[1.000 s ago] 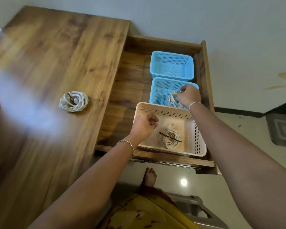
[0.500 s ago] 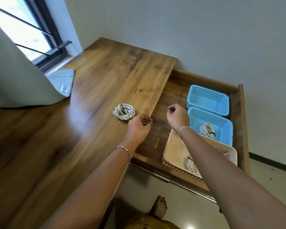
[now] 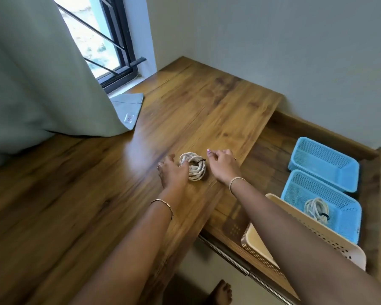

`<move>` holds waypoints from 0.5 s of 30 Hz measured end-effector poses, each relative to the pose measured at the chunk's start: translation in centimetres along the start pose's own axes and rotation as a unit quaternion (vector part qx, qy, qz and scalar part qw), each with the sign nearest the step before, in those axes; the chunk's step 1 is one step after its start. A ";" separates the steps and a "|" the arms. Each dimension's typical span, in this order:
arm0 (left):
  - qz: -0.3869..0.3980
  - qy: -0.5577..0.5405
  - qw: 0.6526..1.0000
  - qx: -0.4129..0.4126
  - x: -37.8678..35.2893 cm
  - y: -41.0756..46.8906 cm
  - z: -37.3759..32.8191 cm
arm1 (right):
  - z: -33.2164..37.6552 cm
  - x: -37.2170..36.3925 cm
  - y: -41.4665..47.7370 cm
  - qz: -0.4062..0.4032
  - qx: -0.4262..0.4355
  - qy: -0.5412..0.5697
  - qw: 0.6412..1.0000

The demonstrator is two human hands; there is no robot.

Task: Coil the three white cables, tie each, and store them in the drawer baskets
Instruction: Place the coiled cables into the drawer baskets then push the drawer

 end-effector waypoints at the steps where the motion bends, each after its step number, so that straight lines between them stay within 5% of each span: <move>1: 0.012 0.003 1.000 0.003 -0.2 0.3 0.1 | 0.2 -0.2 0.2 0.007 0.001 0.001 1.000; 10: 0.052 -0.027 0.998 -0.026 -1.4 0.5 -1.3 | 0.2 -0.6 0.3 0.063 0.051 0.121 0.989; 15: 0.107 -0.040 0.992 -0.053 -4.9 -1.0 -4.0 | -3.2 2.8 0.2 0.009 0.011 0.207 0.978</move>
Point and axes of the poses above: each hand's wrist, its own y-axis towards the middle knuckle, its own x-axis out of the back of the hand, z = x × y, the point moved 4 cm from there along y, towards the middle knuckle, and after that the axes turned 6 degrees about x, right-handed, at the moved point
